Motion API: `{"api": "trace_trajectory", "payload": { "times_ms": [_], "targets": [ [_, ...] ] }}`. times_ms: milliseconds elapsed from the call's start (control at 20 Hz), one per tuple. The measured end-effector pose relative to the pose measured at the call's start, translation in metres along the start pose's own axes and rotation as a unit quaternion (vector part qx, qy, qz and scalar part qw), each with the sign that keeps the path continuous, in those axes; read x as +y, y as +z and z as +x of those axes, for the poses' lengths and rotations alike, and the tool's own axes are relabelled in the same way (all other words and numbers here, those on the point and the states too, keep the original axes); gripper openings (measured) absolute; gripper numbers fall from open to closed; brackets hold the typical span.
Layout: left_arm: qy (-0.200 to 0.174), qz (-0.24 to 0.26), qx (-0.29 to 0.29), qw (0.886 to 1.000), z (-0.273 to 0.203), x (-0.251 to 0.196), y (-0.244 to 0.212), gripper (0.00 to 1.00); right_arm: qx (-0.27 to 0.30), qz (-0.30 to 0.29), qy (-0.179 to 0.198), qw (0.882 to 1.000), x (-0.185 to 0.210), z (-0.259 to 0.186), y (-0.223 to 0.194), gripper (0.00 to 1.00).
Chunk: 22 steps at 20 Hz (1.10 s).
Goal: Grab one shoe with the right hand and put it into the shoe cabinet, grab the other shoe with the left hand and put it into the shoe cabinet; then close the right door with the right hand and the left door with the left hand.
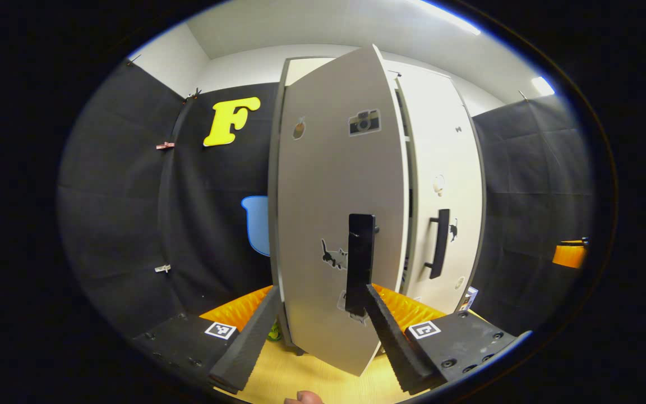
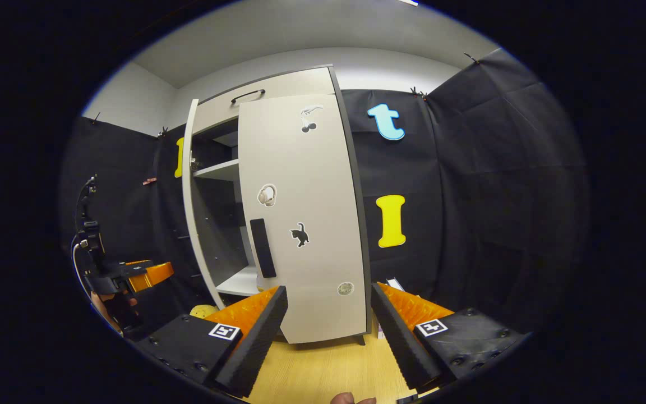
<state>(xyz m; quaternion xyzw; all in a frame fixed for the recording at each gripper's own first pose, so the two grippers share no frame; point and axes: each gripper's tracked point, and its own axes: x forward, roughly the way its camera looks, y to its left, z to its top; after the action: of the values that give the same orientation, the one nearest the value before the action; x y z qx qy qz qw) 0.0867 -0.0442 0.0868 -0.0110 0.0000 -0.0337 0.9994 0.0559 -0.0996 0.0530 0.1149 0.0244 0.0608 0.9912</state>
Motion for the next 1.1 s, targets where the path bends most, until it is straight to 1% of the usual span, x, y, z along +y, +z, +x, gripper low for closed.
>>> {"api": "trace_trajectory", "payload": {
  "times_ms": [150,350,550,600,650,750,1100],
  "targets": [
    [-0.014,-0.009,0.006,1.000,-0.013,-0.019,-0.006,0.94,0.002,0.003,-0.009,1.000,-0.004,0.000,-0.001,0.98],
    [-0.025,-0.013,0.010,1.000,-0.032,-0.029,-0.008,0.95,0.000,0.003,-0.015,1.000,-0.001,-0.004,-0.002,0.98],
    [-0.032,-0.014,0.007,0.999,-0.050,-0.027,-0.004,0.95,-0.010,-0.013,-0.011,1.000,0.012,-0.010,0.001,0.98],
    [-0.033,-0.013,0.005,0.999,-0.056,-0.027,-0.003,0.97,-0.013,-0.017,-0.010,1.000,0.017,-0.012,0.002,0.98],
    [-0.034,-0.011,0.004,0.999,-0.060,-0.027,-0.001,0.95,-0.016,-0.019,-0.009,1.000,0.021,-0.015,0.003,0.98],
    [-0.037,-0.009,0.000,0.999,-0.070,-0.028,0.001,0.95,-0.022,-0.021,-0.010,0.999,0.028,-0.019,0.004,0.98],
    [-0.051,-0.001,-0.004,0.999,-0.087,-0.033,0.000,0.95,-0.021,-0.034,-0.003,0.999,0.051,-0.031,-0.007,0.98]
  ]
}}
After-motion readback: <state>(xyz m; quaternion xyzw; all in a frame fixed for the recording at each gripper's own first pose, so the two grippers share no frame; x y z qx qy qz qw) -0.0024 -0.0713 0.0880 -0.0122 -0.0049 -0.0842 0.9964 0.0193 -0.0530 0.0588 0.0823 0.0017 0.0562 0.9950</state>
